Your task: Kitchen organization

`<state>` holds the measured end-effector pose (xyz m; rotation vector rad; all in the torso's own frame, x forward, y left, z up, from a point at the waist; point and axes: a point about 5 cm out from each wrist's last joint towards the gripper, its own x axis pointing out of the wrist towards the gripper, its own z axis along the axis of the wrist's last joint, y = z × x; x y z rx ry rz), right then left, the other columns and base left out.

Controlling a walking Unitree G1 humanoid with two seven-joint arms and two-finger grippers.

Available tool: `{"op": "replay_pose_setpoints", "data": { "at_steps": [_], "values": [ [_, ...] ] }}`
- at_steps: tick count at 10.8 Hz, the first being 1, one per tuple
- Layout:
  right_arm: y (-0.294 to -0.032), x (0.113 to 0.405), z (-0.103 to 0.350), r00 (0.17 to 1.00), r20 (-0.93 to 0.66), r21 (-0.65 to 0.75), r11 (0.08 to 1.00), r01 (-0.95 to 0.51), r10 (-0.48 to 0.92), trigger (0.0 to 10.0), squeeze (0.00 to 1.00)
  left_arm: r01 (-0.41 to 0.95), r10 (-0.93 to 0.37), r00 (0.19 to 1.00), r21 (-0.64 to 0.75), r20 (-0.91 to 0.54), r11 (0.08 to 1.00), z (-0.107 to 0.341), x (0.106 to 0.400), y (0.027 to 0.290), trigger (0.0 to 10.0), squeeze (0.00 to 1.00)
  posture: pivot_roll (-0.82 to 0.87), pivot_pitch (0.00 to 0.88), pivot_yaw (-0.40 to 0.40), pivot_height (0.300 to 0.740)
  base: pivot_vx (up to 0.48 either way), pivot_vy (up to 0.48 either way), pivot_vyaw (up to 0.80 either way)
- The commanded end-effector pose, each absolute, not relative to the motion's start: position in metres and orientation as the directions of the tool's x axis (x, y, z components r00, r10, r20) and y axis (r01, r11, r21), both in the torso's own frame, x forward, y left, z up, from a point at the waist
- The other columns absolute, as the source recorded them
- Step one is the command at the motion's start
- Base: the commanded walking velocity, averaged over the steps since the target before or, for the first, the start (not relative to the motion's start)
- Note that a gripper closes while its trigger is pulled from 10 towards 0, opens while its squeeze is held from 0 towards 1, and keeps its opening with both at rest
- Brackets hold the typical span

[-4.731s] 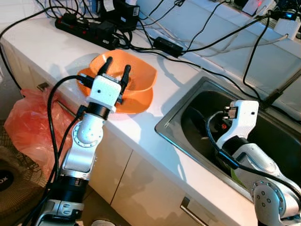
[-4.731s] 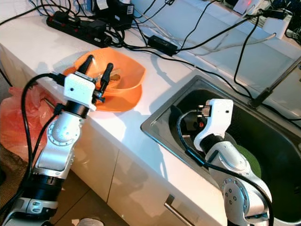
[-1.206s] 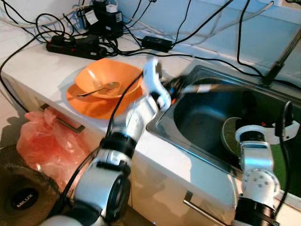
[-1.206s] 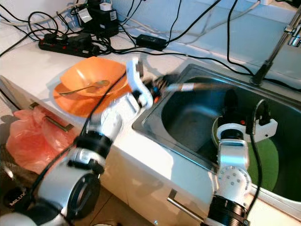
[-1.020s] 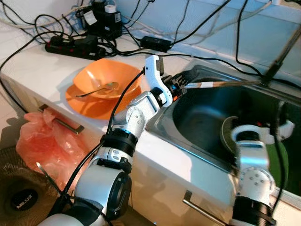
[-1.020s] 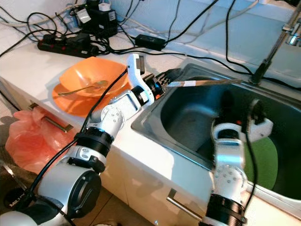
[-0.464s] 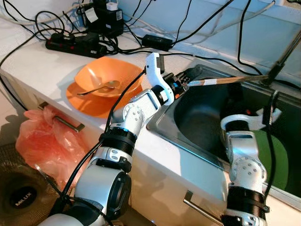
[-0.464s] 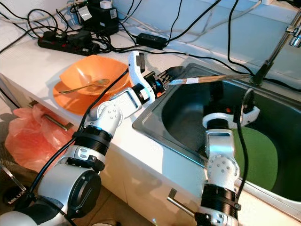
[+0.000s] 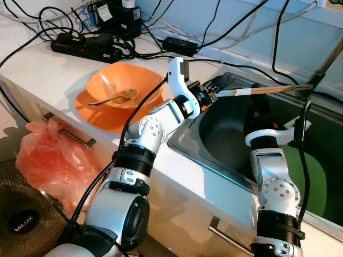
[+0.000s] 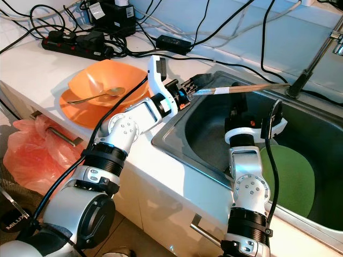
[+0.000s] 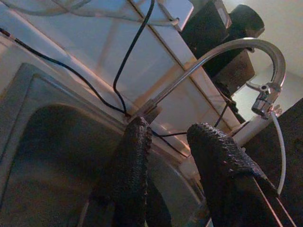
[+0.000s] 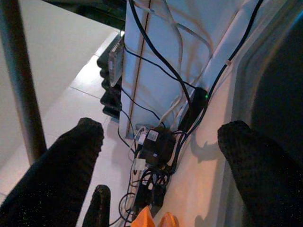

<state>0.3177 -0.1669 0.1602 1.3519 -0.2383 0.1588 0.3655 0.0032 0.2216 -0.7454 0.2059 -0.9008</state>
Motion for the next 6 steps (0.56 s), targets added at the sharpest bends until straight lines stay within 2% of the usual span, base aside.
{"op": "replay_pose_setpoints", "data": {
  "at_steps": [1, 5, 6],
  "values": [
    [-0.165, 0.3192, 0.1763, 0.943, 0.332, 0.92, 0.227, -0.32, -0.014, 0.0, 0.0, 0.604, -0.846, 0.521, -0.749, 0.111, 0.274, 0.2007, 0.3351, -0.0492, 0.0, 0.0, 0.11, 0.0, -0.11, 0.74, 0.0, 0.0, 0.0],
    [-0.1711, 0.3168, 0.1747, 0.946, 0.324, 0.918, 0.252, -0.305, -0.034, 0.0, 0.0, 0.594, -0.841, 0.531, -0.753, 0.103, 0.283, 0.1972, 0.3331, -0.0476, 0.0, 0.0, 0.11, 0.0, -0.114, 0.74, 0.0, 0.0, 0.0],
    [-0.173, 0.3168, 0.1722, 0.952, 0.304, 0.916, 0.287, -0.28, -0.04, 5.5, 0.0, 0.587, -0.812, 0.572, -0.749, 0.114, 0.308, 0.2018, 0.3402, -0.0434, 0.0, 0.0, 0.11, 0.0, -0.112, 0.74, 0.0, 0.0, 0.0]
  ]
}}
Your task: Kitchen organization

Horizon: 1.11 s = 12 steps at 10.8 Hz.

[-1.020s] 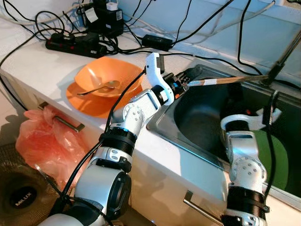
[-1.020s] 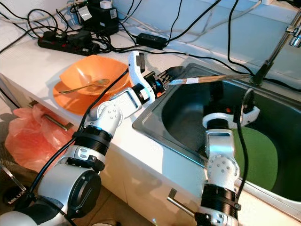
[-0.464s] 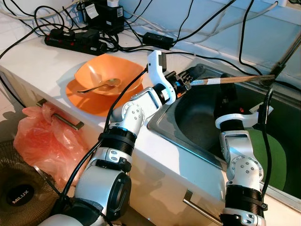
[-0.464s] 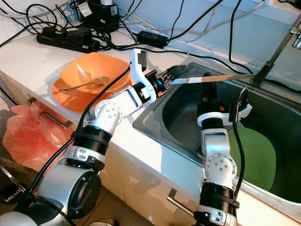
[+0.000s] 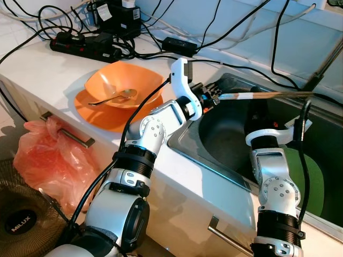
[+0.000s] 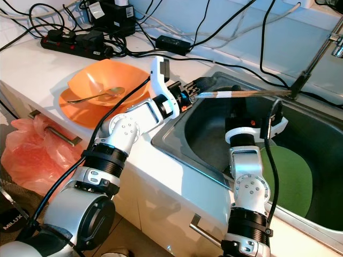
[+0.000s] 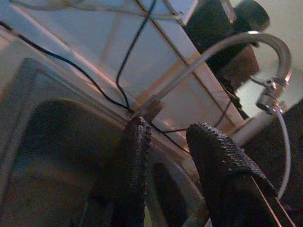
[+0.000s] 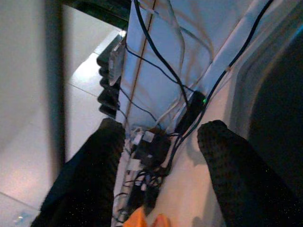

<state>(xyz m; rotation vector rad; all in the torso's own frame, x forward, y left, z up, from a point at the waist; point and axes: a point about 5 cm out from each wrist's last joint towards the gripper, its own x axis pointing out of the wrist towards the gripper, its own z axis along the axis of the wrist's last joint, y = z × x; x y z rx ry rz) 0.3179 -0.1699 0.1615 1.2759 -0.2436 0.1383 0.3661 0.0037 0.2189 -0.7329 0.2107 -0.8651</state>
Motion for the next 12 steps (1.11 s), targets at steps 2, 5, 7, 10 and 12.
{"op": "replay_pose_setpoints", "data": {
  "at_steps": [2, 5, 7, 10, 12],
  "values": [
    [-0.182, 0.309, 0.167, 0.957, 0.28, 0.906, 0.352, -0.237, -0.075, 10.0, 0.0, 0.59, -0.791, 0.599, -0.736, 0.125, 0.331, 0.208, 0.349, -0.037, 0.0, 0.0, 0.11, 0.0, -0.11, 0.74, 0.0, 0.0, 0.0],
    [-0.199, 0.295, 0.173, 0.944, 0.303, 0.878, 0.423, -0.223, -0.131, 10.0, 0.94, 0.587, -0.787, 0.604, -0.736, 0.121, 0.338, 0.206, 0.35, -0.038, 0.0, 0.0, 0.08, 0.0, -0.094, 0.74, 0.0, 0.0, 0.0],
    [-0.205, 0.284, 0.177, 0.933, 0.319, 0.869, 0.444, -0.218, -0.167, 10.0, 1.0, 0.601, -0.803, 0.583, -0.73, 0.123, 0.325, 0.208, 0.349, -0.043, 0.0, 0.0, 0.08, 0.0, -0.071, 0.74, 0.0, 0.0, 0.0],
    [-0.201, 0.267, 0.177, 0.925, 0.33, 0.87, 0.44, -0.22, -0.19, 10.0, 1.0, 0.62, -0.818, 0.562, -0.716, 0.12, 0.321, 0.212, 0.352, -0.046, 0.0, 0.0, 0.06, 0.0, -0.015, 0.74, 0.0, 0.0, 0.0],
    [-0.198, 0.265, 0.171, 0.929, 0.312, 0.884, 0.42, -0.207, -0.199, 10.0, 1.0, 0.628, -0.825, 0.553, -0.71, 0.118, 0.319, 0.214, 0.353, -0.046, 0.0, 0.0, 0.06, 0.0, -0.007, 0.74, 0.0, 0.0, 0.0]
  ]
}}
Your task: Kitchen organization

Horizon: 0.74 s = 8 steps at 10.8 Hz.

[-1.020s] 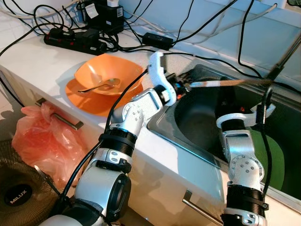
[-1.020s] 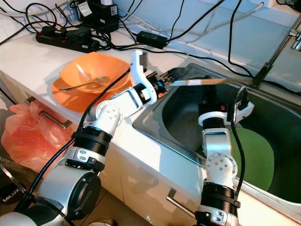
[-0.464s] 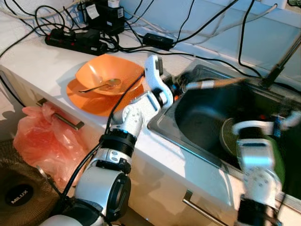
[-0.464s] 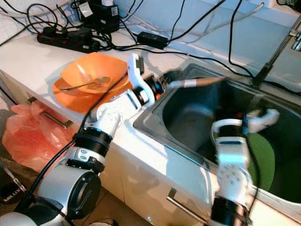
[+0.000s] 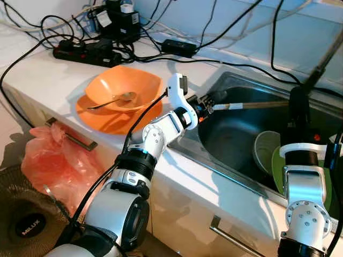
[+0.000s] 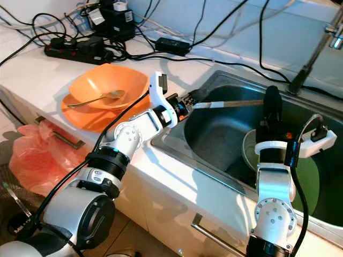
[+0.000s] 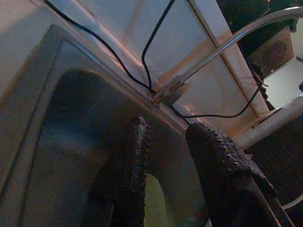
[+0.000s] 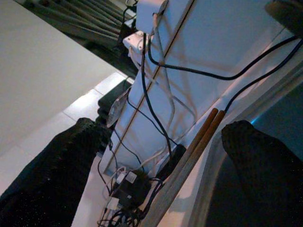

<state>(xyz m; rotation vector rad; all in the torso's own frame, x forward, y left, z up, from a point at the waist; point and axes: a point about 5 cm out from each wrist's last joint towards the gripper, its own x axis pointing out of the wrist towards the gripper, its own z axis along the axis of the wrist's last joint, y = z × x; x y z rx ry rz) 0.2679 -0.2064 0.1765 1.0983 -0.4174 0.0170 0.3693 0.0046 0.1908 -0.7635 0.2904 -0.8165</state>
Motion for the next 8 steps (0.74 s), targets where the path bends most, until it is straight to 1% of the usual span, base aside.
{"op": "replay_pose_setpoints", "data": {
  "at_steps": [1, 2, 3, 4, 5, 7, 8],
  "values": [
    [-0.193, 0.266, 0.167, 0.933, 0.303, 0.893, 0.4, -0.206, -0.195, 10.0, 1.0, 0.631, -0.826, 0.55, -0.709, 0.123, 0.315, 0.217, 0.353, -0.047, 0.0, 0.0, 0.07, 0.0, -0.007, 0.74, 0.0, 0.0, 0.0],
    [-0.183, 0.272, 0.165, 0.941, 0.295, 0.901, 0.376, -0.216, -0.166, 10.0, 1.0, 0.63, -0.824, 0.551, -0.713, 0.131, 0.308, 0.219, 0.353, -0.047, 0.0, 0.0, 0.08, 0.0, -0.014, 0.74, 0.0, 0.0, 0.0],
    [-0.181, 0.275, 0.164, 0.944, 0.289, 0.905, 0.366, -0.215, -0.16, 10.0, 1.0, 0.627, -0.82, 0.557, -0.714, 0.133, 0.31, 0.219, 0.354, -0.046, 0.0, 0.0, 0.08, 0.0, -0.017, 0.74, 0.0, 0.0, 0.0],
    [-0.176, 0.278, 0.162, 0.95, 0.281, 0.908, 0.357, -0.217, -0.136, 10.0, 1.0, 0.612, -0.783, 0.604, -0.715, 0.149, 0.337, 0.222, 0.359, -0.04, 0.0, 0.0, 0.08, 0.0, -0.033, 0.74, 0.0, 0.0, 0.0],
    [-0.173, 0.277, 0.163, 0.951, 0.282, 0.907, 0.359, -0.222, -0.125, 10.0, 1.0, 0.6, -0.765, 0.626, -0.721, 0.154, 0.346, 0.224, 0.363, -0.037, 0.0, 0.0, 0.08, 0.0, -0.039, 0.74, 0.0, 0.0, 0.0],
    [-0.173, 0.282, 0.16, 0.954, 0.274, 0.909, 0.356, -0.215, -0.124, 10.0, 1.0, 0.6, -0.776, 0.612, -0.728, 0.152, 0.331, 0.224, 0.361, -0.039, 0.0, 0.0, 0.09, 0.0, -0.037, 0.74, 0.0, 0.0, 0.0],
    [-0.173, 0.288, 0.163, 0.949, 0.289, 0.911, 0.341, -0.232, -0.125, 10.0, 0.0, 0.605, -0.787, 0.597, -0.731, 0.154, 0.315, 0.224, 0.359, -0.042, 0.0, 0.0, 0.09, 0.0, -0.038, 0.74, 0.0, 0.0, 0.0]
  ]
}}
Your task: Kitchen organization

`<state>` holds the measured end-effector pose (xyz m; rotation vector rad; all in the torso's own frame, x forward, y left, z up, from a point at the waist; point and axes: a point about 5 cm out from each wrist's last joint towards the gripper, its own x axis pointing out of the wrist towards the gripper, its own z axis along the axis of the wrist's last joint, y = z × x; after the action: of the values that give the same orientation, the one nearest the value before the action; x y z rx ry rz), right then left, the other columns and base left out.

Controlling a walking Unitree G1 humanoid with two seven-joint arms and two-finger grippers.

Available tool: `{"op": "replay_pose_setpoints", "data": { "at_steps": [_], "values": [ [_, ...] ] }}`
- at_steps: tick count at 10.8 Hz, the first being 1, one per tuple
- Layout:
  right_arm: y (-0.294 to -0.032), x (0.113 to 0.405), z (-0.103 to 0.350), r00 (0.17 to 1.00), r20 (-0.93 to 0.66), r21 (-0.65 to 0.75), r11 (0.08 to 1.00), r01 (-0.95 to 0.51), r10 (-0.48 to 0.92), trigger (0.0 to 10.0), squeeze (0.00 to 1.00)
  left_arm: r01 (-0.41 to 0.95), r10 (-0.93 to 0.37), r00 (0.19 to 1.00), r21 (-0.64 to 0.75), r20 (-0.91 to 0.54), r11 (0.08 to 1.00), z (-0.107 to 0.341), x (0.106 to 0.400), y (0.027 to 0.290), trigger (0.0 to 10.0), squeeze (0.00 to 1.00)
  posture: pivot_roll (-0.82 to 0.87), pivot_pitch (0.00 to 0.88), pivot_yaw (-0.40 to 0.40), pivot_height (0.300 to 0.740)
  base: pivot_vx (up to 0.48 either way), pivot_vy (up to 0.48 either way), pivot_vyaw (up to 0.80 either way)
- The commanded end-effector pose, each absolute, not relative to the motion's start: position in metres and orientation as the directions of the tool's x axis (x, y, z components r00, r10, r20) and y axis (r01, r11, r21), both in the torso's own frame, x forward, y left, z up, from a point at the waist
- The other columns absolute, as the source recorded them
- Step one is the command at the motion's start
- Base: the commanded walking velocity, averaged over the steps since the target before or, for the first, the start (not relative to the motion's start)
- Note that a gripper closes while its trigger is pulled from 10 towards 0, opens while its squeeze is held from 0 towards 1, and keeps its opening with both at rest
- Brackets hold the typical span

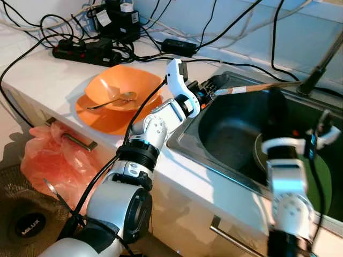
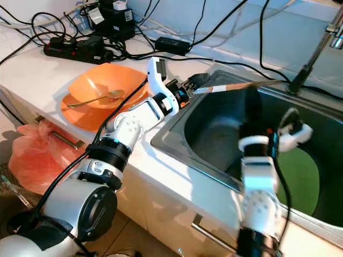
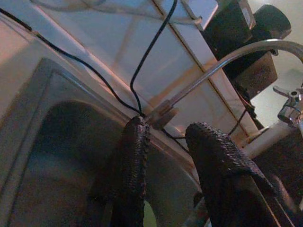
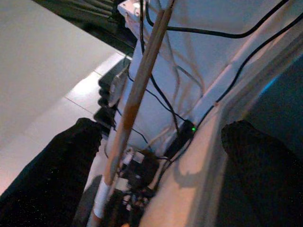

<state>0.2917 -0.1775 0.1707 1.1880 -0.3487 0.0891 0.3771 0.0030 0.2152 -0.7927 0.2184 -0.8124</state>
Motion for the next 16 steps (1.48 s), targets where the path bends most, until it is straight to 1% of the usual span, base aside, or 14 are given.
{"op": "replay_pose_setpoints", "data": {
  "at_steps": [1, 2, 4, 5, 6, 7, 16],
  "values": [
    [-0.172, 0.292, 0.166, 0.944, 0.308, 0.909, 0.332, -0.254, -0.12, 10.0, 0.0, 0.606, -0.792, 0.59, -0.733, 0.153, 0.31, 0.223, 0.358, -0.043, 0.0, 0.0, 0.09, 0.0, -0.04, 0.74, 0.0, 0.0, 0.0],
    [-0.169, 0.301, 0.172, 0.94, 0.328, 0.901, 0.329, -0.281, -0.094, 10.0, 0.0, 0.6, -0.794, 0.59, -0.737, 0.144, 0.312, 0.22, 0.357, -0.043, 0.0, 0.0, 0.1, 0.0, -0.047, 0.74, 0.0, 0.0, 0.0],
    [-0.169, 0.307, 0.177, 0.935, 0.345, 0.895, 0.328, -0.301, -0.081, 10.0, 0.0, 0.592, -0.79, 0.595, -0.744, 0.144, 0.31, 0.22, 0.357, -0.041, 0.0, 0.0, 0.1, 0.0, -0.063, 0.74, 0.0, 0.0, 0.0],
    [-0.17, 0.308, 0.18, 0.927, 0.367, 0.889, 0.322, -0.325, -0.078, 6.7, 0.0, 0.585, -0.788, 0.599, -0.749, 0.142, 0.309, 0.22, 0.357, -0.04, 0.0, 0.0, 0.1, 0.0, -0.067, 0.74, 0.0, 0.0, 0.0],
    [-0.171, 0.308, 0.183, 0.921, 0.38, 0.885, 0.321, -0.336, -0.085, 4.8, 0.0, 0.58, -0.789, 0.599, -0.754, 0.138, 0.308, 0.219, 0.356, -0.04, 0.0, 0.0, 0.1, 0.0, -0.071, 0.74, 0.0, 0.0, 0.0],
    [-0.173, 0.308, 0.185, 0.915, 0.394, 0.882, 0.316, -0.349, -0.089, 0.0, 0.0, 0.574, -0.791, 0.598, -0.759, 0.131, 0.308, 0.216, 0.355, -0.039, 0.0, 0.0, 0.1, 0.0, -0.071, 0.74, 0.0, 0.0, 0.0],
    [-0.178, 0.307, 0.183, 0.912, 0.397, 0.888, 0.295, -0.354, -0.102, 0.0, 0.0, 0.552, -0.814, 0.571, -0.783, 0.105, 0.286, 0.209, 0.346, -0.045, 0.0, 0.0, 0.1, 0.0, -0.078, 0.74, 0.0, 0.0, 0.0]
  ]
}}
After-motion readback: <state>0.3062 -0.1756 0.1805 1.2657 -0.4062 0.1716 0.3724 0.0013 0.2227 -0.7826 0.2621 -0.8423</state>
